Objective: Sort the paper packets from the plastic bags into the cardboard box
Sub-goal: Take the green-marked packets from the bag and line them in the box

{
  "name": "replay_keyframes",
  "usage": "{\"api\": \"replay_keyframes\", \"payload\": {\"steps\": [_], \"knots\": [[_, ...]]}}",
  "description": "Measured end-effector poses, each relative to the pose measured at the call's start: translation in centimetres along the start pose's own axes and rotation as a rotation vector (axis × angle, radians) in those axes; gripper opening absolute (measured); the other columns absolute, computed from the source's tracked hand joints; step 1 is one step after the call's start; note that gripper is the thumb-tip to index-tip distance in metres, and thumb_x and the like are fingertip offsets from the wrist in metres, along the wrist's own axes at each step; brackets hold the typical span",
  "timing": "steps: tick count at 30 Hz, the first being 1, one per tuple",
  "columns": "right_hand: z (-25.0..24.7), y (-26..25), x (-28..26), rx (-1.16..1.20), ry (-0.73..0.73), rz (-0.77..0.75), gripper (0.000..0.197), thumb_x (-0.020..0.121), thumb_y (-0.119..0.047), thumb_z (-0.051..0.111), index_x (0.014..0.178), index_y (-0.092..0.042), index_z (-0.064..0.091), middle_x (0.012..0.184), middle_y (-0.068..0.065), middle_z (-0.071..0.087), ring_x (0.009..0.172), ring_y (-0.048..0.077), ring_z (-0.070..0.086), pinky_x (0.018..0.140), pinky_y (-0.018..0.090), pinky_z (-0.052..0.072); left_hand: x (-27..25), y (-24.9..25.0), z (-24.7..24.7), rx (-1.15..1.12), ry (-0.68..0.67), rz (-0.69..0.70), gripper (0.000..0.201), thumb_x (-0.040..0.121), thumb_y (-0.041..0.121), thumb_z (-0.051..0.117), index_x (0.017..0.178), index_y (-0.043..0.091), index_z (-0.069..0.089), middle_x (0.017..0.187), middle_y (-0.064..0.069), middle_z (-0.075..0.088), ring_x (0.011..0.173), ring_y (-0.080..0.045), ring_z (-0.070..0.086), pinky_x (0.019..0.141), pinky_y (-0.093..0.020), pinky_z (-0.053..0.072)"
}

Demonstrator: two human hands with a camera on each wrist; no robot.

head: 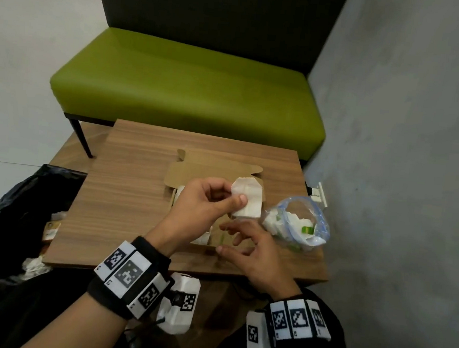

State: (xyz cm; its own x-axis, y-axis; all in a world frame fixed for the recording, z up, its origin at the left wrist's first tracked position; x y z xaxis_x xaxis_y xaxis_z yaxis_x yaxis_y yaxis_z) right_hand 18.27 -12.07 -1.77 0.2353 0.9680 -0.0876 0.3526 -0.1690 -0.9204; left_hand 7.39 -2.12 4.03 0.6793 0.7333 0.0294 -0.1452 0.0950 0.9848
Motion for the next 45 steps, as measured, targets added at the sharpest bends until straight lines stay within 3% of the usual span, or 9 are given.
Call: {"api": "replay_keyframes", "payload": {"steps": [4, 10, 14, 17, 20, 25, 31, 36, 45], "knots": [[1.0, -0.2, 0.1, 0.038, -0.035, -0.008, 0.020, 0.084, -0.020, 0.078, 0.097, -0.034, 0.074, 0.093, 0.000, 0.070, 0.076, 0.012, 0.060, 0.069, 0.025, 0.050, -0.3, -0.1, -1.0, 0.034, 0.074, -0.001, 0.007, 0.083, 0.013, 0.074, 0.084, 0.006, 0.072, 0.079, -0.009, 0.072, 0.072, -0.014, 0.065, 0.065, -0.022, 0.052], [1.3, 0.2, -0.6, -0.031, -0.066, 0.041, 0.021, 0.091, -0.018, 0.069, 0.085, -0.039, 0.072, 0.091, -0.015, 0.072, 0.084, 0.007, 0.066, 0.075, 0.020, 0.053, -0.2, -0.5, -3.0, 0.171, 0.242, 0.008, 0.015, 0.083, 0.017, 0.077, 0.077, 0.006, 0.070, 0.067, -0.010, 0.070, 0.062, -0.014, 0.064, 0.057, -0.022, 0.050], [1.1, 0.5, -1.0, 0.063, -0.072, 0.130, 0.011, 0.084, -0.013, 0.076, 0.083, -0.023, 0.072, 0.091, -0.001, 0.075, 0.088, 0.011, 0.070, 0.081, 0.027, 0.058, -0.2, -0.7, -3.6, 0.204, 0.294, -0.014, 0.020, 0.081, 0.017, 0.079, 0.080, -0.001, 0.071, 0.067, -0.009, 0.072, 0.056, -0.011, 0.065, 0.052, -0.018, 0.049], [1.2, 0.5, -1.2, 0.203, -0.080, 0.123, 0.014, 0.080, -0.005, 0.079, 0.086, -0.011, 0.067, 0.093, 0.011, 0.076, 0.088, 0.026, 0.074, 0.083, 0.043, 0.060, -0.3, -0.7, -3.5, 0.168, 0.301, -0.017, 0.021, 0.081, 0.014, 0.078, 0.082, -0.005, 0.070, 0.069, -0.013, 0.073, 0.054, -0.012, 0.065, 0.052, -0.018, 0.049], [1.4, 0.0, -1.3, 0.304, -0.101, 0.095, 0.023, 0.079, 0.001, 0.079, 0.085, -0.008, 0.058, 0.085, 0.023, 0.074, 0.078, 0.033, 0.075, 0.074, 0.045, 0.059, -0.2, -0.8, -3.3, 0.151, 0.298, -0.016, 0.022, 0.081, 0.015, 0.077, 0.083, -0.005, 0.070, 0.068, -0.010, 0.073, 0.054, -0.012, 0.064, 0.052, -0.018, 0.048], [1.6, -0.7, -1.1, 0.289, -0.126, 0.079, 0.028, 0.075, -0.004, 0.083, 0.088, -0.008, 0.059, 0.069, 0.012, 0.068, 0.059, 0.027, 0.068, 0.055, 0.028, 0.053, -0.1, -0.6, -2.9, 0.136, 0.269, -0.023, 0.023, 0.082, 0.016, 0.077, 0.084, -0.006, 0.069, 0.060, -0.001, 0.070, 0.050, -0.008, 0.061, 0.051, -0.015, 0.045], [2.4, -0.3, -0.9, 0.273, -0.154, 0.124, 0.018, 0.075, -0.010, 0.083, 0.080, -0.014, 0.067, 0.066, 0.001, 0.070, 0.052, 0.014, 0.063, 0.054, 0.027, 0.051, -0.2, -0.9, -2.6, 0.121, 0.236, -0.052, 0.020, 0.081, 0.018, 0.077, 0.081, -0.001, 0.069, 0.067, -0.006, 0.072, 0.054, -0.013, 0.063, 0.053, -0.021, 0.050], [1.4, 1.0, -0.7, 0.236, 0.002, 0.173, 0.006, 0.084, -0.013, 0.076, 0.083, -0.014, 0.070, 0.049, 0.005, 0.060, 0.040, 0.019, 0.054, 0.050, 0.028, 0.048, -0.8, -1.4, -3.0, 0.124, 0.255, -0.077, 0.024, 0.085, 0.018, 0.074, 0.085, -0.005, 0.070, 0.070, -0.013, 0.072, 0.055, -0.014, 0.062, 0.051, -0.019, 0.049], [-0.9, -0.2, 0.9, 0.357, 0.203, 0.097, 0.023, 0.090, 0.000, 0.065, 0.105, -0.014, 0.074, 0.091, 0.002, 0.078, 0.081, 0.022, 0.075, 0.071, 0.033, 0.061, -2.9, -4.4, -1.8, 0.065, 0.163, -0.222, 0.015, 0.085, 0.015, 0.074, 0.081, 0.001, 0.073, 0.072, -0.014, 0.071, 0.061, -0.016, 0.060, 0.049, -0.020, 0.047]]}}
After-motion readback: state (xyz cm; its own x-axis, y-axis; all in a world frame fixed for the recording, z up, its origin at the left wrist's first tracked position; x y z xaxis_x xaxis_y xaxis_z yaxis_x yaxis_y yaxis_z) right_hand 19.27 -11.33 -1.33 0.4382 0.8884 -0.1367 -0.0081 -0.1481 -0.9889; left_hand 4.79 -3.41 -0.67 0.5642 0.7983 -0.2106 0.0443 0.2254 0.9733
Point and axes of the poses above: each hand's wrist, its own x-axis towards the middle knuckle, its own z-axis out of the palm, y = z × x, the point moved 5 cm from there along x, towards the middle knuckle
